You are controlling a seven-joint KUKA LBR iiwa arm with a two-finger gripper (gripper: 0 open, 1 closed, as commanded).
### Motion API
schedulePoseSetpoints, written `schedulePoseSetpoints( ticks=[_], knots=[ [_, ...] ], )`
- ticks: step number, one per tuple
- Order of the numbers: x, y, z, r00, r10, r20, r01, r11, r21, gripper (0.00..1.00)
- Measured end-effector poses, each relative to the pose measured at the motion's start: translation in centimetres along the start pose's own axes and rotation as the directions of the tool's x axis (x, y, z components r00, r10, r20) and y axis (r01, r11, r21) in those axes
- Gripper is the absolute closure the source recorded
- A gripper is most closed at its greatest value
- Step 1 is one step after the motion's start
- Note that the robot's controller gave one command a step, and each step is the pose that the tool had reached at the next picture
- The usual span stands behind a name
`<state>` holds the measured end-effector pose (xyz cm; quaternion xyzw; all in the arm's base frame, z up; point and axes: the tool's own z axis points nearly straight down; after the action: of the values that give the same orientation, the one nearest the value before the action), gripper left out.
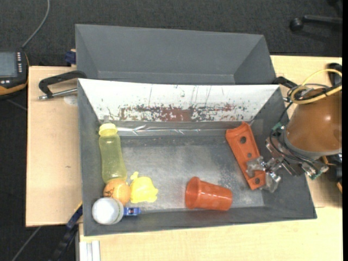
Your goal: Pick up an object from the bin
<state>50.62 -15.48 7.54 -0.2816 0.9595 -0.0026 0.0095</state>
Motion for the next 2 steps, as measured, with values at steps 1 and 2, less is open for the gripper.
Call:
schedulePoseSetpoints(
  ticks=[1,2],
  knots=[
    [-1.2,-0.2,-6.1,1.0,-0.002,0.002,0.002,1.0,-0.001,1.0],
    [-1.6,-0.7,-7.3,1.0,0.002,0.009,-0.002,1.0,0.007,1.0]
  ],
)
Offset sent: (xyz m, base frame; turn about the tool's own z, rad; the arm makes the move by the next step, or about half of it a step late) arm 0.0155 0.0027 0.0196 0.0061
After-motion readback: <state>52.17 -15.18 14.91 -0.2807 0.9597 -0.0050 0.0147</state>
